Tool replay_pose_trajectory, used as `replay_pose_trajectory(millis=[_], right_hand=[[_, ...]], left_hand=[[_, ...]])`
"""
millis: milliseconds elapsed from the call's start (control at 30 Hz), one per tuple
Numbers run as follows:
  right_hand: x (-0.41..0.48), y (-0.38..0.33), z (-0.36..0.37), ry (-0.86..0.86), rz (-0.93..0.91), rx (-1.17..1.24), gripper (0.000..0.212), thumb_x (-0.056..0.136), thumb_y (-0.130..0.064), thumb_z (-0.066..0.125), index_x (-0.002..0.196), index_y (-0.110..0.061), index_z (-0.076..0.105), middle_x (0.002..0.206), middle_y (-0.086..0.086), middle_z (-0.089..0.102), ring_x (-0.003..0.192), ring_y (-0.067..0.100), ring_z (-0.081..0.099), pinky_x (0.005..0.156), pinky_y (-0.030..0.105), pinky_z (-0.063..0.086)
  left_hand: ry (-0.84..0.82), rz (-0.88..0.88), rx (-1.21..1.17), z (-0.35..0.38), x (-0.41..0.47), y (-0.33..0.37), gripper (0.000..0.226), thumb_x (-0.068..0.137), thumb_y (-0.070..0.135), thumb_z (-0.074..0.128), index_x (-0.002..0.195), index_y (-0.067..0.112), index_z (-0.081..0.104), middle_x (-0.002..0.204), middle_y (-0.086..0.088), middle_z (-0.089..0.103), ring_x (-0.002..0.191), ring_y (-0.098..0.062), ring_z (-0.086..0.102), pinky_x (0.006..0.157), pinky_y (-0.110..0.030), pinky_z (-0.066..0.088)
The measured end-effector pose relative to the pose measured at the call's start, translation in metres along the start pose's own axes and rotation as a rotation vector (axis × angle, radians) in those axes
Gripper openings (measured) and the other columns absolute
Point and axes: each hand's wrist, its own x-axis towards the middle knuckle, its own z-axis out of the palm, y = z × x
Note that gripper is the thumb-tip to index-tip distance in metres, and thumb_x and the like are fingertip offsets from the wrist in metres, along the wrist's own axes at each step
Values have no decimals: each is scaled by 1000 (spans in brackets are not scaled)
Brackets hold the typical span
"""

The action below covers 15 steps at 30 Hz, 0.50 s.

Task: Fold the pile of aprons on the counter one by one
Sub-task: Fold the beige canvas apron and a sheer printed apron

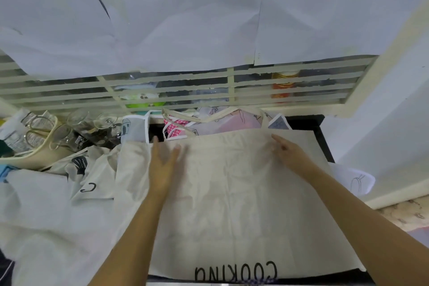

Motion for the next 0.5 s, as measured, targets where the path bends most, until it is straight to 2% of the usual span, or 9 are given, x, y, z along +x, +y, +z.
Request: replay_pose_trajectory(millis=[67, 133, 200, 267, 333, 367, 433, 500], right_hand=[[-15, -2, 16, 91, -92, -291, 49, 98, -28, 39, 144, -11, 38, 151, 6, 35, 141, 23, 31, 113, 29, 22], [-48, -12, 40, 199, -162, -302, 45, 95, -15, 44, 140, -12, 45, 150, 7, 37, 138, 23, 36, 111, 25, 24], [-90, -18, 74, 249, -315, -286, 44, 93, -11, 45, 136, -14, 51, 147, 6, 43, 134, 22, 41, 109, 30, 32], [-136, -9, 117, 169, -472, -396, 51, 85, -8, 57, 135, -16, 52, 146, 4, 45, 135, 21, 40, 109, 36, 37], [-179, 6, 157, 30, -536, -538, 69, 73, -11, 74, 136, -22, 48, 146, 0, 45, 136, 16, 37, 110, 29, 32], [-196, 16, 171, -34, -552, -583, 68, 78, -17, 71, 139, -24, 43, 147, -1, 43, 139, 15, 32, 114, 30, 28], [-223, 44, 188, -100, -551, -608, 52, 98, -32, 44, 147, -31, 29, 154, -1, 31, 145, 16, 17, 117, 36, 15], [-238, 69, 182, -80, -409, -658, 50, 103, -41, 20, 152, -33, 15, 160, -1, 14, 146, 22, 15, 115, 40, 11]], left_hand=[[-89, 254, 167, 12, -48, -1, 72, 93, 45, 56, 152, 28, 18, 157, 11, 18, 145, -5, 13, 119, -26, 9], [-228, 476, 361, 21, -98, -15, 64, 97, 49, 41, 151, 33, 11, 158, 12, 6, 147, -4, -1, 119, -24, -4], [-326, 579, 547, 26, -138, -45, 60, 101, 43, 34, 153, 33, 5, 160, 12, -3, 147, -6, -11, 119, -32, -8], [-370, 565, 722, 28, -170, -84, 59, 102, 42, 29, 154, 29, 4, 161, 6, -6, 147, -13, -13, 117, -47, -3], [-428, 465, 832, 23, -190, -115, 60, 101, 50, 21, 154, 27, 7, 162, -2, 3, 148, -21, -10, 114, -57, 1], [-454, 416, 870, 18, -195, -126, 62, 100, 55, 18, 154, 27, 8, 161, -4, 7, 147, -23, -9, 115, -58, 0], [-457, 372, 930, 3, -198, -144, 68, 96, 65, 14, 154, 30, 6, 160, -2, 10, 147, -22, -8, 114, -52, -7], [-445, 311, 950, -16, -195, -153, 78, 88, 76, 4, 152, 32, 0, 160, 4, 2, 146, -18, -12, 112, -44, -15]])
